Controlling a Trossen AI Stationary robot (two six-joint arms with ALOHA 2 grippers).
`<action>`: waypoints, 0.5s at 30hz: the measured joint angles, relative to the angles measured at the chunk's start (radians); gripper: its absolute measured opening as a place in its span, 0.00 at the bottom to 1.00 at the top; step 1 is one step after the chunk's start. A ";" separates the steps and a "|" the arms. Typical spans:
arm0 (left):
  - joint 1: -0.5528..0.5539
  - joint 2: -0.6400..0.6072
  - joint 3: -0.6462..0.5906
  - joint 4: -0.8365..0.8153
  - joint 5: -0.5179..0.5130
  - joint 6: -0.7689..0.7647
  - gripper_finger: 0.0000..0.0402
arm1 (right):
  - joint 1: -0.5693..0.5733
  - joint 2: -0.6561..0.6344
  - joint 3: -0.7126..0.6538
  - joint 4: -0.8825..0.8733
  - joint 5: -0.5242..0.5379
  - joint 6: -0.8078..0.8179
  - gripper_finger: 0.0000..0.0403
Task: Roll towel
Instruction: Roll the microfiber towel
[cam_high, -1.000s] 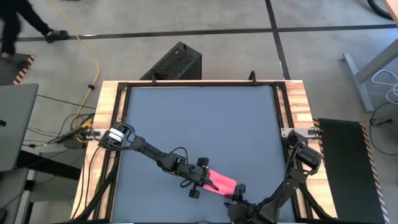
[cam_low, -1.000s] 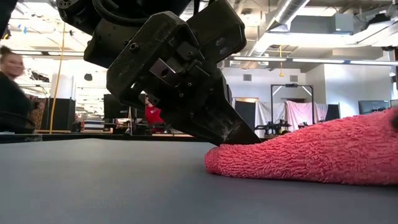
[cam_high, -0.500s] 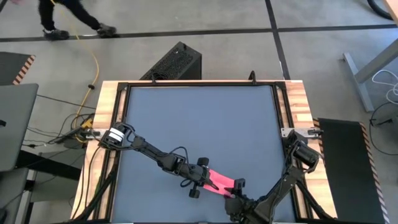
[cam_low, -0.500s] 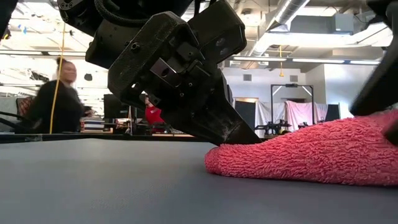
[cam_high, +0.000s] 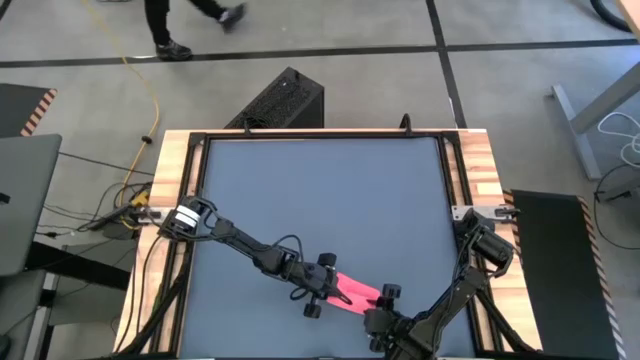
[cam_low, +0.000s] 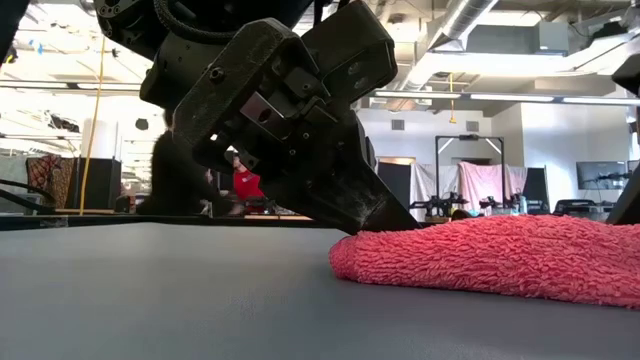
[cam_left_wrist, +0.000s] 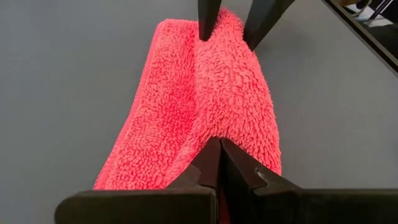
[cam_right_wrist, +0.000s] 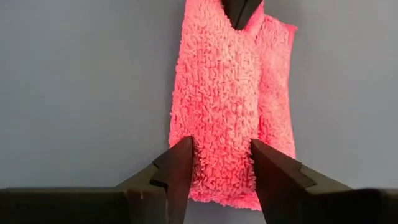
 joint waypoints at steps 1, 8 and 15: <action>0.000 0.000 0.000 0.000 0.000 0.000 0.00 | 0.000 0.000 -0.001 0.006 0.001 0.009 0.45; 0.014 0.000 0.000 -0.003 0.055 -0.002 0.00 | -0.001 -0.001 -0.001 0.061 -0.066 0.047 0.28; 0.042 -0.004 0.000 -0.009 0.216 -0.008 0.02 | 0.035 -0.016 -0.004 0.075 -0.056 0.185 0.07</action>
